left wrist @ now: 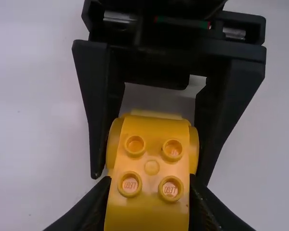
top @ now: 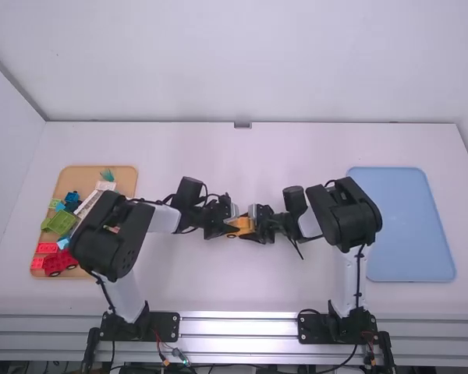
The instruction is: Assemble lego blocks to make yellow taxi
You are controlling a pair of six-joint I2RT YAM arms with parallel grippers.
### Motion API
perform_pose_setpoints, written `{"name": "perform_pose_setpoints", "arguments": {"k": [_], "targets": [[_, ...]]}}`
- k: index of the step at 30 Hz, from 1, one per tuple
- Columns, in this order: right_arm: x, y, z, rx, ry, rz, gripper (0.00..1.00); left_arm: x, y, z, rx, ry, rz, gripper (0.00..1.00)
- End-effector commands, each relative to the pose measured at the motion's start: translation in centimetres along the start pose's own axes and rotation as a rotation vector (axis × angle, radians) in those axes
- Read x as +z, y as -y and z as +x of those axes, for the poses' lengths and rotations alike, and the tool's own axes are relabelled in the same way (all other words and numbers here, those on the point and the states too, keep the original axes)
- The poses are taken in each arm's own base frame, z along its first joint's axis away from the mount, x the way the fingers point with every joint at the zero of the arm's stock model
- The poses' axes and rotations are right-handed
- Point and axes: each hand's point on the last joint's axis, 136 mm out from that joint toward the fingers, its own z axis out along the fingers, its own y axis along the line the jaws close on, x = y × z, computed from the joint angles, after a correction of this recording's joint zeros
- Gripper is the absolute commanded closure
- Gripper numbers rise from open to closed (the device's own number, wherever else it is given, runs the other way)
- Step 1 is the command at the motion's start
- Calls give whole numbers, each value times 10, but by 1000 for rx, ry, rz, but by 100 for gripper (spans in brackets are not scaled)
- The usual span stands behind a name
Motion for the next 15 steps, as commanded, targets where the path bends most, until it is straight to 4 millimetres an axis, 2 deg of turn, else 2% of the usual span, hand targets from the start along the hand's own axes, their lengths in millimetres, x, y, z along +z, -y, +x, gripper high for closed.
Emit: {"name": "perform_pose_setpoints", "arguments": {"k": [1, 3, 4, 5, 6, 7, 8, 11, 15], "targets": [[0, 6, 6, 30, -22, 23, 54, -3, 7, 0, -11, -10, 1, 61], [0, 6, 6, 30, -22, 23, 54, -7, 4, -7, 2, 0, -11, 59], [0, 6, 6, 31, -22, 23, 54, -8, 4, -9, 10, 3, -15, 53], [0, 6, 6, 30, -22, 23, 54, -10, 3, -13, 19, 9, -21, 38], [0, 6, 6, 30, -22, 23, 54, -10, 3, -14, 20, 10, -22, 36], [0, 6, 7, 31, -25, 25, 54, -13, 2, -19, 34, 18, -31, 9], [0, 7, 8, 33, -31, 30, 54, -15, 1, -23, 42, 22, -39, 1], [-1, 9, 11, 36, -45, 42, 54, -25, -4, -33, 64, 32, -69, 1], [0, 9, 9, 42, -40, 41, 54, -56, -16, -49, 62, 65, -135, 1]]}}
